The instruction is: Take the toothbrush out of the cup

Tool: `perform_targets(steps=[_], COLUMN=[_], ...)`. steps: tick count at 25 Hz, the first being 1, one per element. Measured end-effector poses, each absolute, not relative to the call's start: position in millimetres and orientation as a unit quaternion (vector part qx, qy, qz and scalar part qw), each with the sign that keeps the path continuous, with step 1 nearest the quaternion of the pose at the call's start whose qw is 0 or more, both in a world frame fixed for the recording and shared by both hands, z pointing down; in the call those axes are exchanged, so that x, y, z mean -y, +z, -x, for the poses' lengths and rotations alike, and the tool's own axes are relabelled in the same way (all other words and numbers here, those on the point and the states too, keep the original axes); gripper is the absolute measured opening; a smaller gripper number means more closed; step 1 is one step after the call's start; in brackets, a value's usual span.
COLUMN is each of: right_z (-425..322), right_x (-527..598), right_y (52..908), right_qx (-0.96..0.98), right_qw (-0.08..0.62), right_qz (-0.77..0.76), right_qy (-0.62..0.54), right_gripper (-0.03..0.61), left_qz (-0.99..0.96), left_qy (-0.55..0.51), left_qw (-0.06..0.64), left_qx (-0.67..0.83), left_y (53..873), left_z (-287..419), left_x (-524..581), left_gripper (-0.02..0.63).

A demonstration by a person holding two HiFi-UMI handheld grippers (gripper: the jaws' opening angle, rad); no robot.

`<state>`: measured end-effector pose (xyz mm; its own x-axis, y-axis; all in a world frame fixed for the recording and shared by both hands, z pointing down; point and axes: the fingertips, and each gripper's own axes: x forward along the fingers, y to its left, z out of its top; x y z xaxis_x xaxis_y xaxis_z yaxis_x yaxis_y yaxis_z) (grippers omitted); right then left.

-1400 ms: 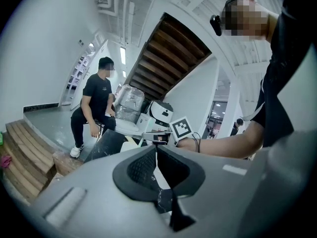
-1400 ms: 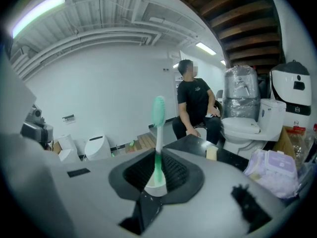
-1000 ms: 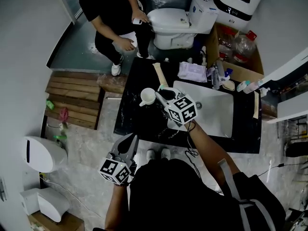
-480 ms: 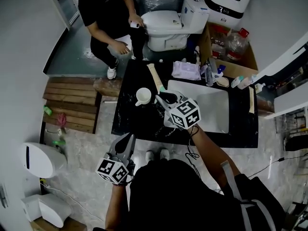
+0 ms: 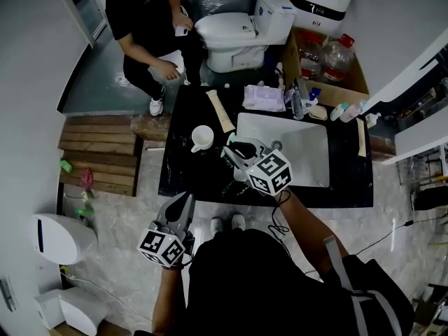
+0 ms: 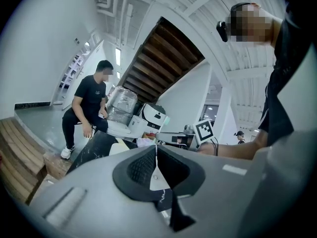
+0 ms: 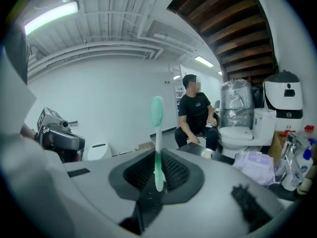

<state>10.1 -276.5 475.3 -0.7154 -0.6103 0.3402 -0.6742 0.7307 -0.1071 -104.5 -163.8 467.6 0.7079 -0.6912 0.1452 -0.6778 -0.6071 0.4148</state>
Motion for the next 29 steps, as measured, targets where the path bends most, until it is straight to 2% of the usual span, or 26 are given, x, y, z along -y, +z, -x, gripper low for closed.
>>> perform_targets(steps=[29], right_z=[-49.8], right_x=[224.3], right_y=[458.9], right_qx=[0.921], right_qw=[0.132], right_qz=[-0.351], right_qy=[0.105], right_gripper=[0.048], left_qz=[-0.915], left_qy=[0.015], left_qw=[0.199], left_qx=[0.352], left_y=[466.8], left_z=[78.4], left_x=[167.4], left_gripper=[0.015])
